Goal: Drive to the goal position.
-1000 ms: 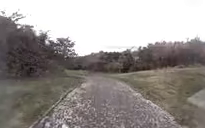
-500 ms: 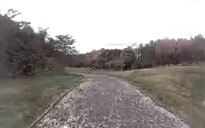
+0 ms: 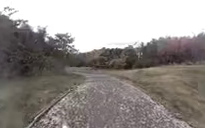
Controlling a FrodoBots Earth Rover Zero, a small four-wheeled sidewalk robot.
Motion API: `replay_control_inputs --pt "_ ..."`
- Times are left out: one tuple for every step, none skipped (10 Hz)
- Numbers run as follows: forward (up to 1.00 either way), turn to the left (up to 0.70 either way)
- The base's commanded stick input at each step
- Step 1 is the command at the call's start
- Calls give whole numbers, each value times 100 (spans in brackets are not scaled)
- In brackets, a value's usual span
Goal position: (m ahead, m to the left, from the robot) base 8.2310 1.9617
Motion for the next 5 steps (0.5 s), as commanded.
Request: replay_control_inputs --pt "85 0" --pt "85 0" --pt "85 0" --pt "85 0" --pt "85 0"
